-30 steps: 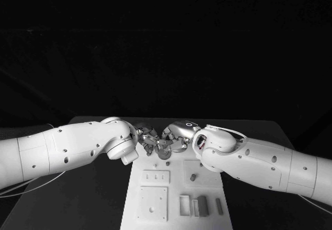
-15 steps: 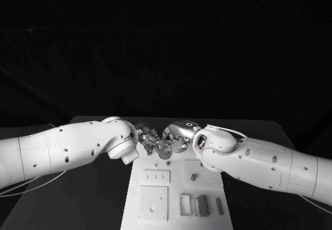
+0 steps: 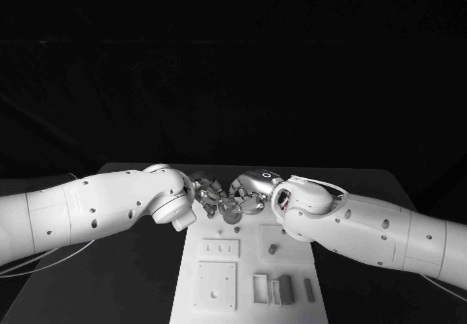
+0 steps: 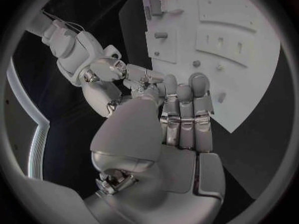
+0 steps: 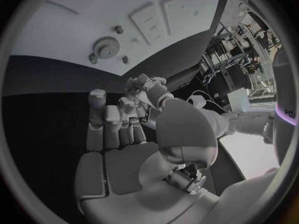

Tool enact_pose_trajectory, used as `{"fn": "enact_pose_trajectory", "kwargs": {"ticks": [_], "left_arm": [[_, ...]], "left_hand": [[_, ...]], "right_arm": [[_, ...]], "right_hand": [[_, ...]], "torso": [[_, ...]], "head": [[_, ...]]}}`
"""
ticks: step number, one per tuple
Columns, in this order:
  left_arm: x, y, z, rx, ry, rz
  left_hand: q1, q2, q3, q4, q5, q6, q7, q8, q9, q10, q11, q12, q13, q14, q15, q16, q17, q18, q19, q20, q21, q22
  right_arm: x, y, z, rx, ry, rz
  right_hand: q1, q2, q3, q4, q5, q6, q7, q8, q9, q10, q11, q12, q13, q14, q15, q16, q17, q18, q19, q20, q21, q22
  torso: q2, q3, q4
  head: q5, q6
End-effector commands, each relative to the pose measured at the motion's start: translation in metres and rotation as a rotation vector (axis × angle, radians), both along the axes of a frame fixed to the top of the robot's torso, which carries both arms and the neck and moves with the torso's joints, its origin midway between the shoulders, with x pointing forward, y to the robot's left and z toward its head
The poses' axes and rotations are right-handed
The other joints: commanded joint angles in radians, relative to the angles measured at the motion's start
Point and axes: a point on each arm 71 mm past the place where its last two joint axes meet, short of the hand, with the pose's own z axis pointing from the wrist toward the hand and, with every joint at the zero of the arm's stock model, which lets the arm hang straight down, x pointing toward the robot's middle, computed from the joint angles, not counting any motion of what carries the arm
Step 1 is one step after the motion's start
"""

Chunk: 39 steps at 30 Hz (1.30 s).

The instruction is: Assemble the parts on the task board

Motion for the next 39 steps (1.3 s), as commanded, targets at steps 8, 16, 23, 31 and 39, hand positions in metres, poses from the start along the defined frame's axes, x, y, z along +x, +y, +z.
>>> {"fn": "enact_pose_trajectory", "kwargs": {"ticks": [8, 16, 23, 31, 39], "left_arm": [[-0.0048, -0.0057, -0.0017, -0.075, 0.055, 0.033], [-0.0034, -0.0044, -0.0014, -0.133, 0.072, 0.090], [-0.0010, -0.0016, -0.0009, -0.160, 0.071, 0.129], [-0.0004, -0.0007, -0.0017, -0.165, 0.085, 0.138], [-0.0003, -0.0010, -0.0021, -0.168, 0.093, 0.136]], "left_hand": [[0.036, -0.006, 0.026, -0.002, 0.001, 0.003, 0.006, -0.001, 0.001, -0.002, 0.005, 0.001, 0.004, -0.010, 0.002, 0.011, -0.006, 0.016, 0.001, 0.001, -0.006, 0.007], [0.081, -0.006, 0.055, -0.016, 0.001, 0.005, 0.004, 0.000, 0.002, -0.001, 0.004, 0.000, 0.007, -0.012, 0.002, 0.018, -0.010, 0.015, 0.001, 0.001, -0.007, 0.014], [0.111, -0.009, 0.100, -0.022, 0.002, 0.029, -0.007, 0.016, 0.018, 0.013, -0.003, 0.004, 0.011, -0.005, -0.002, 0.030, -0.014, 0.013, 0.006, -0.001, -0.004, 0.025], [0.105, -0.014, 0.128, -0.028, 0.022, 0.042, -0.014, 0.025, 0.036, 0.027, -0.010, 0.008, 0.016, -0.001, -0.006, 0.043, -0.017, 0.011, 0.009, -0.006, 0.002, 0.032], [0.092, -0.021, 0.144, -0.041, 0.047, 0.045, -0.016, 0.027, 0.049, 0.031, -0.012, 0.011, 0.020, 0.000, -0.009, 0.054, -0.020, 0.009, 0.008, -0.009, 0.010, 0.033]], "right_arm": [[-0.0008, 0.0026, 0.0002, -0.008, -0.004, 0.015], [-0.0004, 0.0026, -0.0003, -0.012, -0.002, 0.017], [0.0007, 0.0011, -0.0007, -0.011, -0.002, 0.012], [0.0022, -0.0015, -0.0007, -0.008, -0.007, 0.004], [0.0060, -0.0056, -0.0030, -0.009, -0.002, -0.011]], "right_hand": [[0.005, 0.009, -0.007, 0.002, 0.004, 0.018, 0.015, 0.001, -0.001, -0.006, -0.002, 0.006, -0.003, 0.003, -0.009, -0.007, 0.001, 0.041, 0.000, -0.006, 0.003, 0.013], [0.004, 0.009, -0.007, 0.002, 0.004, 0.018, 0.014, 0.001, -0.001, -0.006, -0.002, 0.007, -0.004, 0.004, -0.009, -0.007, 0.002, 0.041, 0.000, -0.006, 0.003, 0.013], [0.000, 0.001, -0.010, 0.001, 0.003, 0.016, 0.015, -0.002, -0.002, -0.008, -0.002, 0.009, -0.008, 0.003, -0.009, -0.008, 0.002, 0.041, -0.001, -0.006, 0.003, 0.012], [-0.009, -0.019, -0.012, 0.005, 0.004, 0.004, 0.019, -0.012, -0.004, -0.013, 0.002, 0.013, -0.017, 0.001, -0.007, -0.012, 0.003, 0.041, -0.001, -0.005, 0.000, 0.010], [-0.020, -0.040, -0.009, 0.011, 0.004, -0.019, 0.028, -0.029, -0.010, -0.022, 0.010, 0.016, -0.028, -0.001, 0.000, -0.015, 0.005, 0.041, 0.000, -0.004, -0.003, 0.008]], "torso": [[0.000, 0.0008, -0.0006], [0.000, 0.0012, -0.0005], [0.000, 0.0011, -0.0001], [0.001, 0.0014, -0.0010], [0.001, 0.0019, -0.0012]], "head": [[0.002, -0.001], [0.002, -0.002], [0.001, -0.004], [-0.001, -0.005], [-0.002, -0.004]]}}
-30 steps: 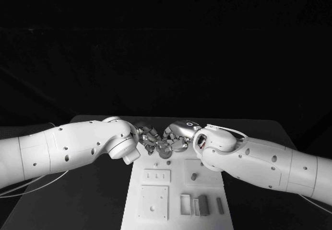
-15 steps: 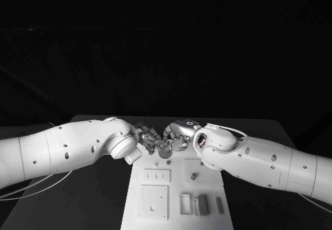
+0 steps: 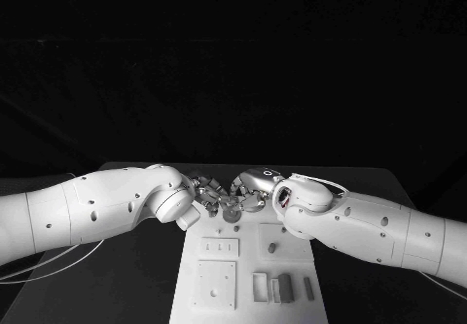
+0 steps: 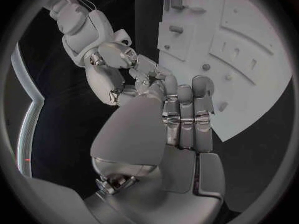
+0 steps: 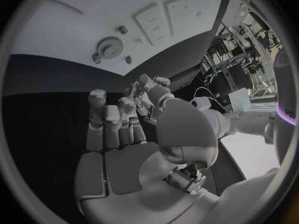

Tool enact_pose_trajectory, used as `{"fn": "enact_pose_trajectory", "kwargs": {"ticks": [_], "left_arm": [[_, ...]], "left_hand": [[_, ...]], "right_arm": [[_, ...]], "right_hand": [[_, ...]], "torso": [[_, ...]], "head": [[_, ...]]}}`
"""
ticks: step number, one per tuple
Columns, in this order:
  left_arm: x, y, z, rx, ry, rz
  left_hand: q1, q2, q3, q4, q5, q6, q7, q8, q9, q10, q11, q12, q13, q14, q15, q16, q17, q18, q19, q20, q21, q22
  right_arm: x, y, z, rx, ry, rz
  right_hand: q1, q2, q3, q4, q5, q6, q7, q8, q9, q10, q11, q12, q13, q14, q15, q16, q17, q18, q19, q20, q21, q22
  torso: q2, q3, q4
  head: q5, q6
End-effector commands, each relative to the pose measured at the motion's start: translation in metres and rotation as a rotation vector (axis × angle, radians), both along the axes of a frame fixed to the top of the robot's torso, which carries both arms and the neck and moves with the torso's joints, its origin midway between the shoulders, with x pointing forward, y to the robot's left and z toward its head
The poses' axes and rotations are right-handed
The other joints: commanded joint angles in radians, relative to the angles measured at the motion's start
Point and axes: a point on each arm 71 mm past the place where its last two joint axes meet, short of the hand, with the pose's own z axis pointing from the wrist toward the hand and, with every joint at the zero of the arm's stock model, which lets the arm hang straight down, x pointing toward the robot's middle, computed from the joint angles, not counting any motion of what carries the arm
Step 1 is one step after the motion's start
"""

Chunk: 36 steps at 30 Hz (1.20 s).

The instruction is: Assemble the parts on the task board

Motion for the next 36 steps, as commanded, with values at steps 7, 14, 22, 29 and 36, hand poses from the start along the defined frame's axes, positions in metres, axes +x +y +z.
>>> {"fn": "enact_pose_trajectory", "kwargs": {"ticks": [7, 14, 22, 29, 36], "left_arm": [[0.000, -0.002, 0.001, -0.025, 0.007, -0.008], [0.002, 0.006, -0.001, -0.013, 0.022, -0.006], [0.000, 0.011, -0.004, 0.013, 0.077, -0.044], [-0.004, 0.013, -0.013, 0.077, 0.108, -0.067], [-0.008, 0.013, -0.023, 0.138, 0.110, -0.083]], "left_hand": [[-0.029, -0.010, 0.077, -0.074, 0.018, 0.051, -0.021, 0.021, 0.061, 0.010, -0.004, 0.010, 0.006, 0.001, -0.007, 0.016, -0.003, 0.021, 0.000, -0.011, 0.015, 0.024], [-0.093, -0.020, 0.117, -0.135, 0.068, 0.057, -0.025, 0.017, 0.083, 0.012, -0.008, 0.022, 0.019, -0.001, -0.013, 0.041, -0.008, 0.018, -0.004, -0.018, 0.039, 0.024], [-0.535, 0.009, 0.428, -0.541, 0.094, 0.072, -0.025, -0.010, 0.143, 0.010, -0.008, 0.046, 0.034, -0.005, -0.016, 0.088, -0.051, 0.013, 0.002, -0.023, 0.088, 0.022], [-0.574, 0.000, 0.439, -0.553, 0.140, 0.091, -0.034, -0.002, 0.157, 0.029, -0.019, 0.068, 0.045, 0.010, -0.024, 0.116, -0.045, 0.017, 0.022, -0.029, 0.111, 0.025], [-0.616, -0.004, 0.454, -0.576, 0.241, 0.112, -0.046, 0.007, 0.179, 0.035, -0.031, 0.111, 0.068, 0.018, -0.041, 0.160, -0.038, 0.017, 0.032, -0.043, 0.155, 0.026]], "right_arm": [[0.005, -0.011, -0.005, -0.009, 0.001, -0.017], [0.009, -0.031, -0.006, -0.007, -0.007, -0.055], [0.014, -0.059, -0.005, 0.012, -0.024, -0.104], [0.018, -0.090, 0.001, 0.130, -0.019, -0.164], [0.032, -0.115, 0.014, 0.258, 0.018, -0.241]], "right_hand": [[-0.006, -0.033, 0.005, 0.010, 0.004, -0.041, 0.023, -0.029, -0.012, -0.027, 0.019, 0.006, -0.015, -0.008, 0.013, -0.009, 0.004, 0.041, -0.002, -0.004, -0.007, 0.006], [-0.007, -0.053, 0.008, 0.014, 0.004, -0.063, 0.033, -0.042, -0.020, -0.039, 0.028, 0.010, -0.024, -0.015, 0.022, -0.011, 0.006, 0.041, -0.006, -0.001, -0.011, 0.005], [-0.006, -0.053, 0.011, 0.017, 0.005, -0.063, 0.034, -0.042, -0.021, -0.041, 0.030, 0.012, -0.027, -0.017, 0.024, -0.012, 0.007, 0.041, -0.007, 0.000, -0.012, 0.005], [0.001, -0.048, 0.017, 0.017, 0.005, -0.060, 0.034, -0.040, -0.021, -0.043, 0.029, 0.015, -0.031, -0.018, 0.024, -0.014, 0.006, 0.041, -0.008, 0.001, -0.013, 0.005], [0.010, -0.039, 0.020, 0.010, 0.004, -0.064, 0.035, -0.042, -0.023, -0.046, 0.030, 0.015, -0.038, -0.020, 0.025, -0.018, 0.005, 0.041, -0.012, 0.002, -0.016, 0.005]], "torso": [[0.000, 0.0005, 0.0000], [0.000, 0.0012, -0.0010], [0.001, 0.0019, -0.0005], [0.000, 0.0021, -0.0007], [0.000, 0.0004, -0.0010]], "head": [[-0.001, 0.002], [0.001, -0.001], [0.004, -0.004], [0.006, -0.011], [0.002, -0.022]]}}
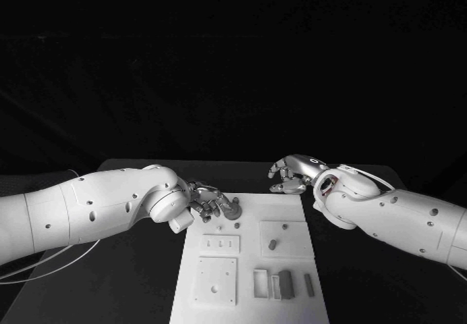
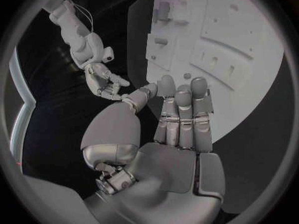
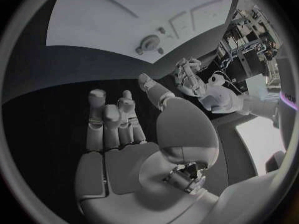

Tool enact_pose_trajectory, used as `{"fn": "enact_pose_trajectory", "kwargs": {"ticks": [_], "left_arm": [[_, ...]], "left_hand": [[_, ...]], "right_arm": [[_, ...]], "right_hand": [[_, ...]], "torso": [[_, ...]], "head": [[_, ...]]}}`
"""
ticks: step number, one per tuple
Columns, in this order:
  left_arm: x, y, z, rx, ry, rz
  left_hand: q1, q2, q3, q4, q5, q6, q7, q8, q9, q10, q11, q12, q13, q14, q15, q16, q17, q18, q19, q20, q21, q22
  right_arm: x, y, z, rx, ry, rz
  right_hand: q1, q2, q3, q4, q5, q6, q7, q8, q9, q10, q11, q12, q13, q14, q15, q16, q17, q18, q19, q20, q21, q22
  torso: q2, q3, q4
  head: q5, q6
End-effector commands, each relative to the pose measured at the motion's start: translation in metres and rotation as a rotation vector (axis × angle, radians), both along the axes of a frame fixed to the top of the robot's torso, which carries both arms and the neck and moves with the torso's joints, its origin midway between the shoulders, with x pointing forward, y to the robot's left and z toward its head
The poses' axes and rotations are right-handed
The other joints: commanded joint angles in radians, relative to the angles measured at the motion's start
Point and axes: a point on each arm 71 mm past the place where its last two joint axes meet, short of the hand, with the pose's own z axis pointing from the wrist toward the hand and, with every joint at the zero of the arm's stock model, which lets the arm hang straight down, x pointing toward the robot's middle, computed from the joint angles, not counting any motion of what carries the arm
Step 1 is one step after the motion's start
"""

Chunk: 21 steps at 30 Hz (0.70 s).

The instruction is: Assemble the parts on the task board

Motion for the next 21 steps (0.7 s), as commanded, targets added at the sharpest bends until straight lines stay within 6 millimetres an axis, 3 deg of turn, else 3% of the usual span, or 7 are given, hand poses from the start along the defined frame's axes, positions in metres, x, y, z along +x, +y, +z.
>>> {"fn": "enact_pose_trajectory", "kwargs": {"ticks": [1, 8, 12, 17, 21], "left_arm": [[-0.003, -0.002, -0.003, 0.068, 0.002, -0.049], [-0.004, -0.003, -0.004, 0.141, -0.023, -0.066], [-0.004, -0.005, -0.008, 0.192, -0.040, -0.075], [-0.007, -0.009, -0.015, 0.281, -0.032, -0.127], [-0.009, -0.010, -0.020, 0.317, 0.009, -0.184]], "left_hand": [[-0.009, 0.001, 0.067, -0.073, 0.020, 0.086, -0.028, 0.003, 0.004, 0.003, -0.001, 0.008, 0.004, 0.000, -0.007, 0.008, 0.000, 0.022, 0.005, -0.006, 0.008, 0.026], [-0.014, -0.002, 0.074, -0.077, 0.042, 0.093, -0.032, 0.005, 0.015, 0.006, -0.006, 0.027, 0.011, 0.006, -0.014, 0.024, -0.004, 0.022, 0.011, -0.013, 0.030, 0.026], [-0.021, -0.011, 0.076, -0.078, 0.090, 0.103, -0.039, 0.010, 0.030, 0.011, -0.013, 0.054, 0.020, 0.015, -0.023, 0.049, -0.007, 0.022, 0.018, -0.022, 0.058, 0.026], [-0.035, -0.018, 0.076, -0.082, 0.187, 0.117, -0.050, 0.029, 0.063, 0.012, -0.025, 0.106, 0.036, 0.025, -0.039, 0.094, -0.012, 0.023, 0.025, -0.035, 0.109, 0.026], [-0.040, -0.016, 0.080, -0.083, 0.203, 0.114, -0.051, 0.036, 0.076, 0.007, -0.027, 0.123, 0.035, 0.024, -0.042, 0.108, -0.020, 0.023, 0.022, -0.039, 0.127, 0.026]], "right_arm": [[0.005, -0.009, 0.006, 0.121, 0.010, -0.023], [0.014, -0.022, 0.008, 0.128, 0.004, -0.060], [0.016, -0.022, 0.010, 0.134, -0.002, -0.063], [0.017, -0.020, 0.011, 0.138, -0.003, -0.060], [0.017, -0.021, 0.011, 0.139, -0.002, -0.060]], "right_hand": [[0.008, 0.001, 0.003, -0.002, 0.004, -0.020, 0.025, -0.002, -0.001, -0.016, 0.008, 0.007, -0.002, 0.003, 0.003, -0.006, -0.001, 0.041, -0.005, -0.005, -0.005, 0.005], [0.008, 0.005, 0.002, -0.004, 0.004, -0.021, 0.025, -0.002, -0.002, -0.018, 0.008, 0.008, -0.005, 0.001, 0.003, -0.007, -0.001, 0.041, -0.007, -0.003, -0.005, 0.005], [0.008, 0.007, 0.001, -0.005, 0.004, -0.021, 0.025, -0.002, -0.002, -0.018, 0.008, 0.008, -0.006, 0.001, 0.003, -0.008, -0.001, 0.041, -0.007, -0.003, -0.006, 0.005], [0.007, 0.008, 0.001, -0.006, 0.004, -0.021, 0.025, -0.002, -0.002, -0.019, 0.008, 0.008, -0.007, 0.001, 0.003, -0.008, -0.001, 0.041, -0.007, -0.002, -0.006, 0.005], [0.007, 0.009, 0.000, -0.006, 0.004, -0.022, 0.025, -0.003, -0.002, -0.019, 0.008, 0.008, -0.007, 0.000, 0.003, -0.008, -0.001, 0.041, -0.008, -0.002, -0.006, 0.005]], "torso": [[0.000, -0.0015, 0.0012], [-0.001, -0.0021, 0.0032], [0.000, -0.0011, 0.0044], [0.000, -0.0021, 0.0022], [0.000, -0.0018, 0.0015]], "head": [[-0.004, -0.008], [-0.008, -0.025], [-0.009, -0.034], [-0.009, -0.047], [-0.007, -0.057]]}}
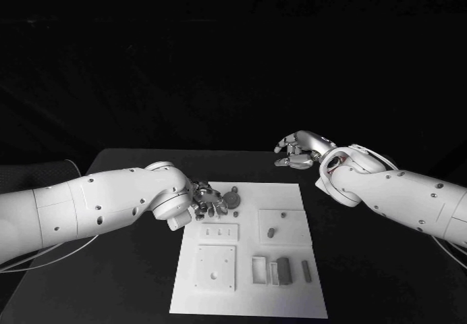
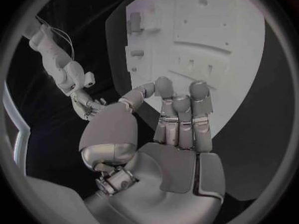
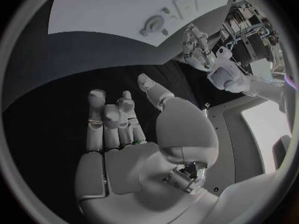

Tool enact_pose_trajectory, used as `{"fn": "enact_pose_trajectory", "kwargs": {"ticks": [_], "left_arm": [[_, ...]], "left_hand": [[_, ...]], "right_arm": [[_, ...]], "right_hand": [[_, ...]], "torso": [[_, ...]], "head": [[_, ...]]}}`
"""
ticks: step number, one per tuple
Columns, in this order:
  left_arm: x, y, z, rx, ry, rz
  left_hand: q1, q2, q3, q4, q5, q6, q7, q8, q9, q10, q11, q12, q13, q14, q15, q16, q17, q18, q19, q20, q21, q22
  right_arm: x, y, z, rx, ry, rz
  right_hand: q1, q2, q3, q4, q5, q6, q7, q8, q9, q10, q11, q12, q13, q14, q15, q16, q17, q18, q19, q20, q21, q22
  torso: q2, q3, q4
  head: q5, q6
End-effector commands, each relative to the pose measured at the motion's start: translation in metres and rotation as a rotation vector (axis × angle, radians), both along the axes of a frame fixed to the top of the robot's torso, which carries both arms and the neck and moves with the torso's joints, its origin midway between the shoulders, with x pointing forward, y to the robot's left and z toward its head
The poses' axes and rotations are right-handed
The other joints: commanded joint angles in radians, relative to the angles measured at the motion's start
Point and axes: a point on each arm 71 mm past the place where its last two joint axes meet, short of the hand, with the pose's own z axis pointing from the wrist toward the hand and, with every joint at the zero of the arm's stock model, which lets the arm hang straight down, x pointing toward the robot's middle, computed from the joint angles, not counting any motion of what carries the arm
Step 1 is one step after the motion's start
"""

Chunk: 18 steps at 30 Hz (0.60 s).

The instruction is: Assemble the parts on the task board

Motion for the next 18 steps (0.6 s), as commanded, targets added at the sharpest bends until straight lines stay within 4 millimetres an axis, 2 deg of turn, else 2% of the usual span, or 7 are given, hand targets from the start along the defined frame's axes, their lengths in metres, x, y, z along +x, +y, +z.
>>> {"fn": "enact_pose_trajectory", "kwargs": {"ticks": [1, 18], "left_arm": [[-0.003, 0.001, -0.005, 0.105, 0.061, -0.093], [-0.005, -0.006, -0.021, 0.144, 0.119, -0.122]], "left_hand": [[-0.001, 0.014, 0.083, -0.080, 0.011, 0.092, -0.034, 0.005, 0.008, -0.001, -0.007, 0.008, -0.001, -0.002, -0.016, 0.008, -0.004, 0.024, -0.009, -0.013, 0.009, 0.026], [-0.031, 0.026, 0.086, -0.078, 0.030, 0.091, -0.038, 0.020, 0.037, -0.008, -0.012, 0.045, -0.010, -0.002, -0.022, 0.035, -0.028, 0.022, -0.012, -0.017, 0.037, 0.024]], "right_arm": [[0.000, 0.000, 0.001, 0.015, -0.005, 0.010], [0.000, 0.003, 0.002, 0.017, 0.004, 0.017]], "right_hand": [[0.003, 0.006, 0.000, -0.006, 0.004, -0.008, 0.017, -0.003, -0.001, -0.007, 0.003, 0.004, -0.001, 0.004, 0.000, -0.005, -0.001, 0.041, -0.006, -0.004, -0.006, 0.005], [-0.003, 0.008, -0.004, -0.005, 0.003, -0.011, 0.019, -0.004, -0.003, -0.010, 0.004, 0.006, -0.006, 0.002, 0.001, -0.006, 0.000, 0.041, -0.008, -0.002, -0.007, 0.005]], "torso": [[0.000, 0.0002, -0.0010], [0.001, -0.0004, -0.0007]], "head": [[0.001, -0.011], [-0.004, -0.034]]}}
